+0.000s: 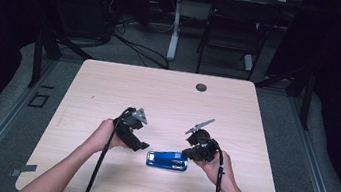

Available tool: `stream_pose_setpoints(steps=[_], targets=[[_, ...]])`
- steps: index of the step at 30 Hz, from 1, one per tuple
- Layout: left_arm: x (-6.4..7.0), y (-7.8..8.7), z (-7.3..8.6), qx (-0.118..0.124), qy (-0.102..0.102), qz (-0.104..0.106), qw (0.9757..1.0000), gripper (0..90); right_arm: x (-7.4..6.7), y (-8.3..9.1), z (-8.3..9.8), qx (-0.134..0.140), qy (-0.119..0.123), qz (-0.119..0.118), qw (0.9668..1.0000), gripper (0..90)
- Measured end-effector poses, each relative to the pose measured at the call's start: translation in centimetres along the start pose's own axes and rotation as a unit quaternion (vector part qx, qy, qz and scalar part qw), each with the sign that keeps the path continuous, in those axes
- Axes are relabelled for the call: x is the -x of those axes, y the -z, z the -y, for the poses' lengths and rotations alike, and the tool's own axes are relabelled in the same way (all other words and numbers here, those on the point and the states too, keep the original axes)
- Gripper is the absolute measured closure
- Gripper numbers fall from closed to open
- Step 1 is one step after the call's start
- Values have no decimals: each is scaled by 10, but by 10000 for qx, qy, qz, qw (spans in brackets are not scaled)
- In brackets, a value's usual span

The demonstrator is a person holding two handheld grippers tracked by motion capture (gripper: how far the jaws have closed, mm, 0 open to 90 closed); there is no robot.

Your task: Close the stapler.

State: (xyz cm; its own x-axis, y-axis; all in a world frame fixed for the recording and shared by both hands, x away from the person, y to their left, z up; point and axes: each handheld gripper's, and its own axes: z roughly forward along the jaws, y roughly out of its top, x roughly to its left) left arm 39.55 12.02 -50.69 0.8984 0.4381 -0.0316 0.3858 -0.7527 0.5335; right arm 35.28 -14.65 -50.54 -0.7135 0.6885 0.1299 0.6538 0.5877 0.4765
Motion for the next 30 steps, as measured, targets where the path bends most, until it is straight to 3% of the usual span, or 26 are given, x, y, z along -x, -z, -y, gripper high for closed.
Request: stream_pose_setpoints(steps=[9, 23, 26, 30], targets=[[-13, 5, 9, 141, 309, -171, 9993, 155, 1, -2, 1, -72, 5, 10, 10000, 900], [-16, 6, 11, 174, 367, -202, 9990, 152, 0, -5, 2, -103, 59, 97, 9999, 900], [-17, 8, 12, 201, 361, -229, 9989, 151, 3, -1, 2, 65, 24, -22, 10000, 895], [-17, 8, 13, 235, 391, -252, 9986, 146, 5, 9, 1, 345, 1, 15, 9994, 841]])
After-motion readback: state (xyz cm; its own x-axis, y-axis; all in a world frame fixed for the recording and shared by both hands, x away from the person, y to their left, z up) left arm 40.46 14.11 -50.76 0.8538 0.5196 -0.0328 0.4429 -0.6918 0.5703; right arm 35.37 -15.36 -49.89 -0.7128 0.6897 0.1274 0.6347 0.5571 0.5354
